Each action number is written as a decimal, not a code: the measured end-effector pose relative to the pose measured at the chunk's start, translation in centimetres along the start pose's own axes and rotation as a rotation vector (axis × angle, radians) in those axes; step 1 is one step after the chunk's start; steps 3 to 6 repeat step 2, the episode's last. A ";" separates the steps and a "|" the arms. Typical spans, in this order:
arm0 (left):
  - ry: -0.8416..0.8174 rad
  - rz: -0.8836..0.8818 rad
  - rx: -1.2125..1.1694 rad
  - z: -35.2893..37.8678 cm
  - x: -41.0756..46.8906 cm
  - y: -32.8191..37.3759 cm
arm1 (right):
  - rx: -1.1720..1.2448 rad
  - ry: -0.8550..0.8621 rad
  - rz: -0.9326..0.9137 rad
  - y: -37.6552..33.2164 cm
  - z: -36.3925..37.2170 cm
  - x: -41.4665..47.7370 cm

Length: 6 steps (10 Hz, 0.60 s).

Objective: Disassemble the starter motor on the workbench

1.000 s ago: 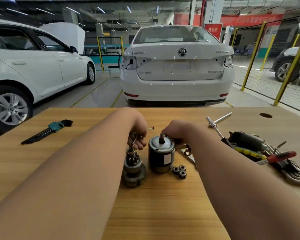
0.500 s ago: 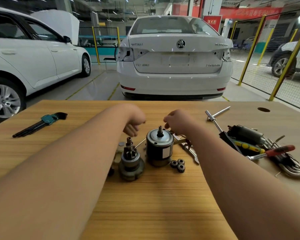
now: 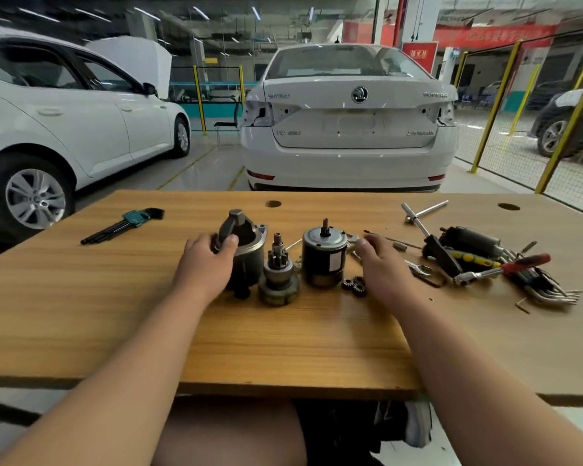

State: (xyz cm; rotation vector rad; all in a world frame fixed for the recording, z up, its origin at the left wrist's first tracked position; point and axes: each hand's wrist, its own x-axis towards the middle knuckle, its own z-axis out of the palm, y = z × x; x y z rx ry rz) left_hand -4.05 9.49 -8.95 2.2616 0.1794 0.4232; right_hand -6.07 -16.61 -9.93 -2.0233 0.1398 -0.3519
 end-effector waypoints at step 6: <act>-0.028 0.012 -0.122 1.9 -0.1 1.2 | 0.117 0.125 -0.001 -1.2 -0.4 0.0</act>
